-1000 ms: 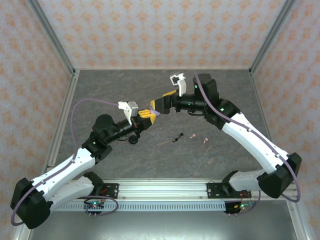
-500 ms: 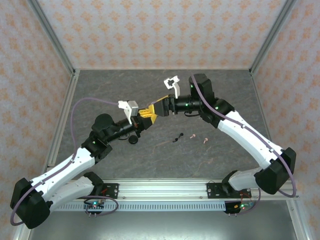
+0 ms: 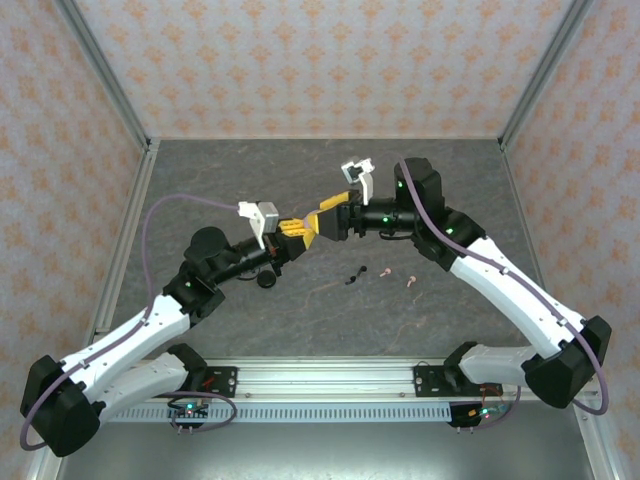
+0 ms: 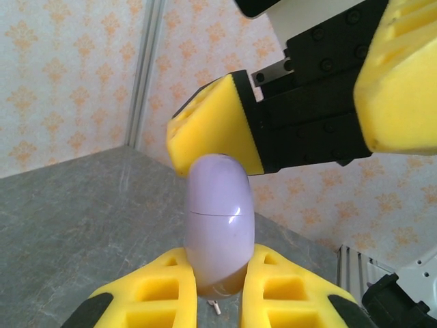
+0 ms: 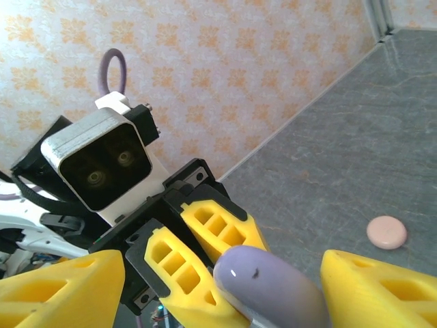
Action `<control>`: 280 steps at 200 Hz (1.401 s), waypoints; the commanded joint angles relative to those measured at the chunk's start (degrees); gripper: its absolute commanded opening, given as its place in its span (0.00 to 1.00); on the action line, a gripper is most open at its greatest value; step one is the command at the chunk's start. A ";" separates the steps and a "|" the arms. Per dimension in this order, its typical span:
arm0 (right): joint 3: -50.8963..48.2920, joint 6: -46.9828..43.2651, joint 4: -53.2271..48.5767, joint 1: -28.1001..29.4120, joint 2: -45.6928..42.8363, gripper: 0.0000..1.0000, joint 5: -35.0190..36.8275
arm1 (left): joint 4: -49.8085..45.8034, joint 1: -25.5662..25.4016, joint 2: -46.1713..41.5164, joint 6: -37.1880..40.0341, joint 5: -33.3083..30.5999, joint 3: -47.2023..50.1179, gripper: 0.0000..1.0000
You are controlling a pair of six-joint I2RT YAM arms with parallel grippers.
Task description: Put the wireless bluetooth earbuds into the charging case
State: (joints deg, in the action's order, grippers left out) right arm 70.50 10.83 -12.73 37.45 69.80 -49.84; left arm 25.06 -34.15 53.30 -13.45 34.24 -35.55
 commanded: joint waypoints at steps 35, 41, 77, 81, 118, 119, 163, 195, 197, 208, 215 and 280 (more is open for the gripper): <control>-1.44 0.64 -9.95 -4.71 -4.77 1.00 29.79 | -9.61 -0.13 3.75 1.50 -7.78 -4.25 0.00; -3.05 2.87 -10.01 -6.64 -5.70 0.99 32.84 | -10.60 -0.13 4.97 1.34 -8.43 -4.79 0.00; -11.85 13.00 -8.57 -15.53 -10.12 0.99 34.95 | -15.63 -0.02 16.74 -2.63 -12.68 -10.62 0.00; -12.68 13.47 -8.40 -15.87 -10.50 0.99 34.97 | -16.09 0.01 18.41 -3.30 -12.80 -11.57 0.00; -15.17 13.11 -11.15 -16.55 -12.14 0.99 37.07 | -19.04 0.21 35.72 -9.56 -11.38 -22.16 0.00; -15.19 13.05 -11.34 -16.58 -12.14 0.99 37.17 | -19.19 0.22 36.17 -9.65 -11.30 -22.44 0.00; -14.78 9.95 -14.45 -16.63 -12.41 0.99 38.05 | -22.13 0.31 52.94 -15.45 -8.99 -34.91 0.00; -15.30 8.79 -14.69 -16.62 -12.32 0.99 37.97 | -22.74 0.35 61.44 -19.48 -9.83 -40.88 0.01; -15.35 8.73 -14.76 -16.62 -12.32 0.99 37.98 | -22.92 0.39 61.83 -19.67 -9.99 -41.24 0.02; -15.24 8.22 -15.24 -16.63 -12.19 0.99 38.09 | -23.70 0.38 63.82 -20.65 -10.73 -42.74 0.05; -15.13 7.99 -15.57 -16.62 -12.26 0.99 38.29 | -24.04 0.38 64.82 -21.14 -11.20 -43.38 0.06; -14.60 6.47 -17.20 -16.71 -12.28 0.99 37.86 | -29.51 0.58 67.49 -20.01 -14.46 -45.53 0.37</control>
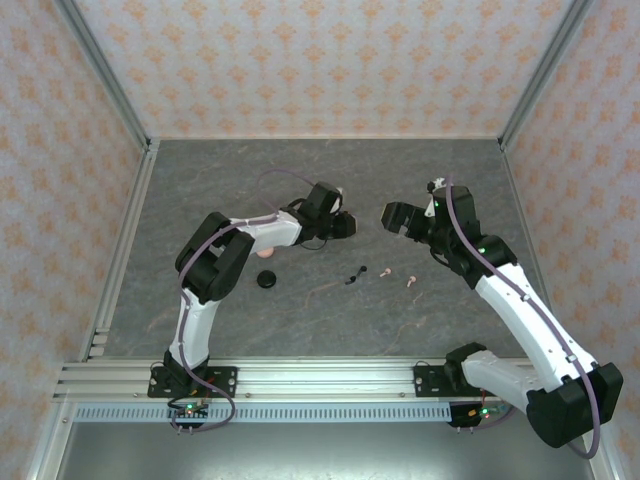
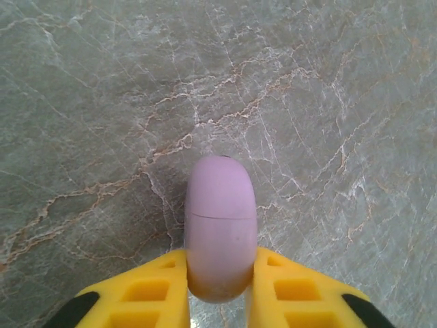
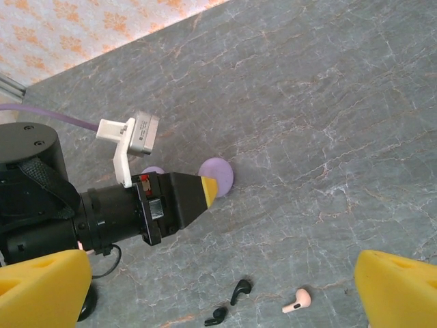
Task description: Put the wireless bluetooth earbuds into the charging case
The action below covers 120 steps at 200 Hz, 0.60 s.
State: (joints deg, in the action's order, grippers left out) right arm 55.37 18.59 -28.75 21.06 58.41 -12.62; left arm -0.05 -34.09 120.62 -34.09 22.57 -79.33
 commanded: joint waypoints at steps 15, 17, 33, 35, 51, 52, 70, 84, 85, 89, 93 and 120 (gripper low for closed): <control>0.74 -0.99 -1.05 -0.36 -0.80 0.99 0.23 | -5.30 0.60 -0.80 1.44 -4.46 -1.12 0.48; 0.78 -0.94 -1.04 -0.33 -0.83 0.99 0.23 | -5.22 0.58 -0.99 1.49 -4.57 -0.90 0.49; 1.00 -0.70 -0.95 -0.45 -0.76 0.99 -0.05 | -5.48 0.69 -2.68 2.26 -6.29 -0.09 0.53; 1.04 -0.67 -0.95 -0.46 -0.76 0.99 -0.06 | -5.48 0.71 -2.91 2.33 -6.50 -0.05 0.54; 1.41 -0.84 -1.15 -0.41 -0.67 0.99 -0.47 | -6.43 0.93 -5.10 3.15 -7.68 0.21 0.58; 1.45 -0.84 -1.14 -0.41 -0.67 0.99 -0.56 | -6.51 0.94 -5.29 3.15 -7.78 0.21 0.58; 1.87 -1.33 -1.60 -0.45 -0.50 0.99 -1.34 | -7.75 1.07 -8.71 5.93 -8.82 0.39 0.60; 2.57 -2.37 -2.62 -0.32 -0.16 0.99 -2.78 | -8.35 1.40 -12.67 7.19 -9.53 0.96 0.61; 2.60 -2.48 -2.71 -0.36 -0.10 0.99 -2.95 | -8.37 1.44 -12.99 7.23 -9.50 1.03 0.61; 2.86 -2.84 -3.01 -0.34 0.09 0.99 -3.56 | -8.52 1.61 -14.13 7.56 -9.57 1.39 0.61; 3.08 -3.21 -3.35 -0.29 0.25 0.99 -4.29 | -8.58 1.87 -15.24 7.75 -9.69 1.69 0.61; 4.12 -5.36 -4.81 2.22 1.47 0.99 -5.60 | -8.50 5.43 -22.87 7.68 -9.57 5.54 0.63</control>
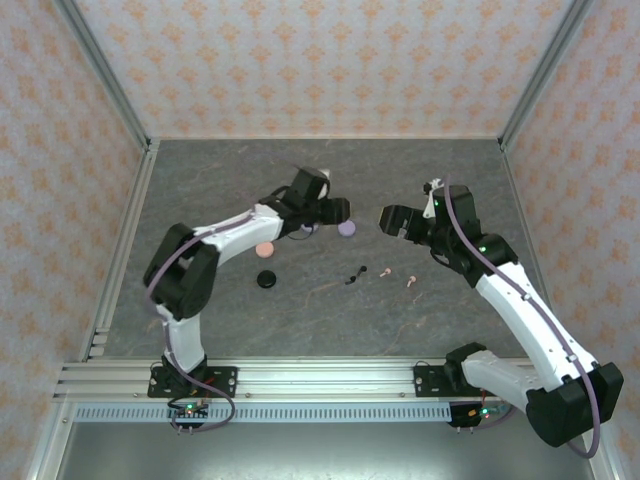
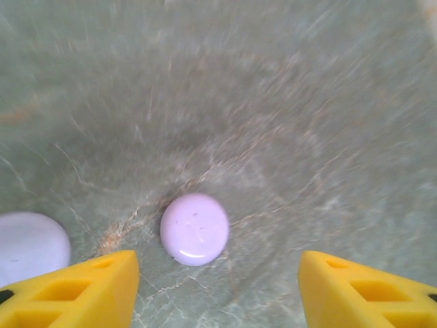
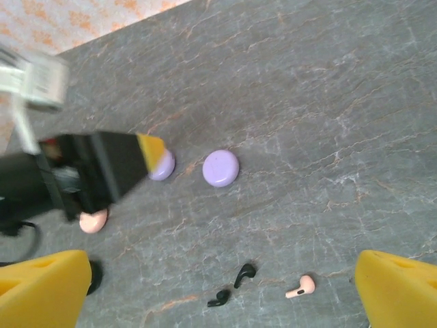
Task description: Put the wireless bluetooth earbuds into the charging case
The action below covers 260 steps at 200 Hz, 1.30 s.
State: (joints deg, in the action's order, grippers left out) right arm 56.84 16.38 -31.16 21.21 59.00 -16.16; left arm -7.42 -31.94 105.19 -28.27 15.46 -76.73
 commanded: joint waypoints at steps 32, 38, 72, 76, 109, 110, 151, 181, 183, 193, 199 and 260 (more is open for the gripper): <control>3.41 -5.33 -2.07 9.69 4.27 0.99 1.31 | -1.62 8.49 -17.21 1.51 -3.26 9.63 0.65; 3.83 -5.31 -1.98 11.09 5.56 0.99 1.57 | -2.00 9.42 -18.99 1.47 -3.66 10.95 0.66; 8.45 -8.04 -1.36 21.98 16.05 0.99 5.91 | -5.14 15.44 -28.33 0.93 -5.23 18.03 0.74; 9.33 -8.50 -1.42 23.06 17.69 0.99 5.96 | -5.25 16.38 -29.44 0.60 -4.95 19.04 0.75; 17.31 -16.42 -3.39 31.08 30.88 0.99 6.58 | -6.18 26.58 -37.38 -2.05 0.41 26.46 0.81; 17.55 -16.79 -3.52 31.30 31.29 0.99 6.63 | -6.23 26.80 -37.58 -2.05 0.51 26.63 0.81; 24.78 -41.60 -7.11 37.22 43.09 0.99 1.90 | -9.84 35.88 -43.05 -2.91 5.46 31.06 0.83; 26.74 -63.24 -8.34 37.23 47.00 0.99 -2.86 | -11.19 38.46 -45.51 -1.52 6.52 33.29 0.84; 26.92 -64.35 -8.34 37.17 47.17 0.99 -3.07 | -11.32 38.56 -45.64 -1.15 6.49 33.44 0.84; 28.18 -68.84 -8.35 37.06 48.80 0.99 -3.89 | -11.62 39.01 -46.55 -0.87 6.40 34.19 0.84; 29.29 -70.74 -8.31 36.93 50.06 0.99 -4.09 | -11.78 39.29 -47.06 -0.66 6.42 34.59 0.84; 42.50 -74.63 -9.09 35.65 63.54 1.00 -9.63 | -15.37 40.98 -50.77 1.50 6.94 36.95 0.85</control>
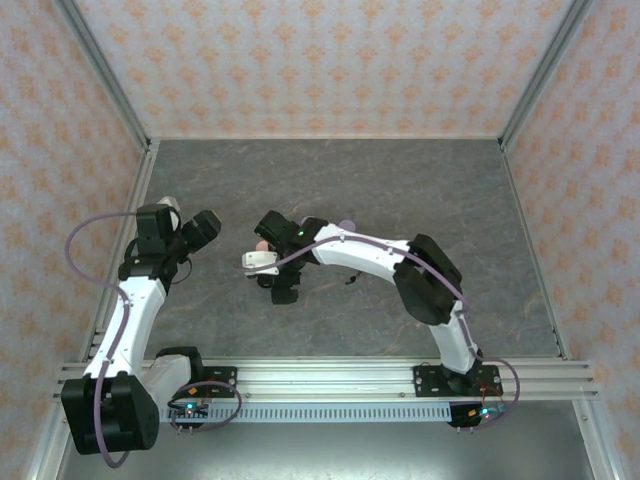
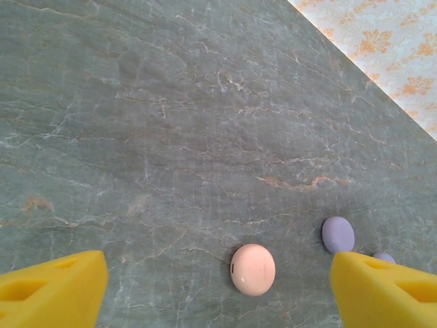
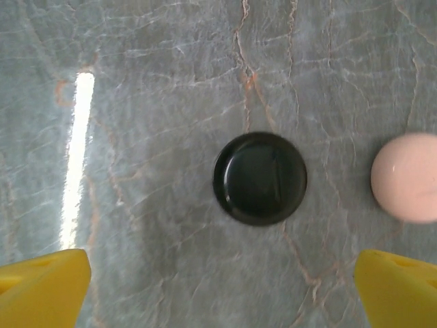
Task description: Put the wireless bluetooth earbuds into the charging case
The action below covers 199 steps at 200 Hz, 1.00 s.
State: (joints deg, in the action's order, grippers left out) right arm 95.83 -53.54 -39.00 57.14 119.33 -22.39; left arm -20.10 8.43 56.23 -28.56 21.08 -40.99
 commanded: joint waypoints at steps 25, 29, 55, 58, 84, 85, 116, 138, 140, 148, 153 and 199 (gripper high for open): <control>8.01 -4.87 -2.94 -0.39 7.13 0.94 -4.05 | -4.52 0.80 -2.84 2.94 0.87 1.80 0.85; 8.68 -4.90 -3.46 -0.50 7.87 0.92 -3.99 | -4.74 0.81 -2.96 3.17 0.81 1.81 0.85; 11.67 -3.85 -4.13 -0.77 10.77 0.86 -3.40 | -5.56 0.97 -3.57 3.84 0.81 1.71 0.85; 12.03 -3.84 -4.32 -0.74 11.06 0.85 -3.43 | -5.61 1.05 -3.58 3.83 0.86 1.66 0.85; 13.84 -4.36 -6.05 -1.22 12.91 0.81 -3.09 | -5.90 1.14 -3.67 3.82 1.05 1.19 0.85; 13.85 -4.28 -6.07 -1.23 12.93 0.81 -3.09 | -5.95 1.15 -3.62 3.84 1.06 1.14 0.85; 15.26 -4.36 -6.76 -1.86 14.68 0.79 -2.29 | -6.07 1.09 -3.49 3.78 1.18 0.81 0.85; 16.25 -4.12 -7.11 -2.05 16.00 0.74 -1.69 | -6.39 1.15 -3.48 3.78 1.35 0.31 0.85; 16.30 -4.07 -7.09 -2.04 16.02 0.74 -1.76 | -6.37 1.15 -3.49 3.82 1.36 0.23 0.85; 16.32 -3.87 -6.96 -2.08 16.23 0.73 -1.76 | -6.57 1.16 -3.50 3.94 1.56 -0.03 0.85; 16.37 -3.81 -6.83 -2.06 16.41 0.72 -1.85 | -6.70 1.20 -3.49 4.12 1.51 -0.20 0.85; 16.30 -1.94 -5.86 -2.12 16.20 0.54 -1.79 | -7.17 1.21 -3.62 4.40 2.18 -1.01 0.85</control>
State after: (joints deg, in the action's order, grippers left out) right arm 111.00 -56.49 -44.34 55.13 134.85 -25.15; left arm -26.00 9.17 53.49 -25.39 22.13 -40.07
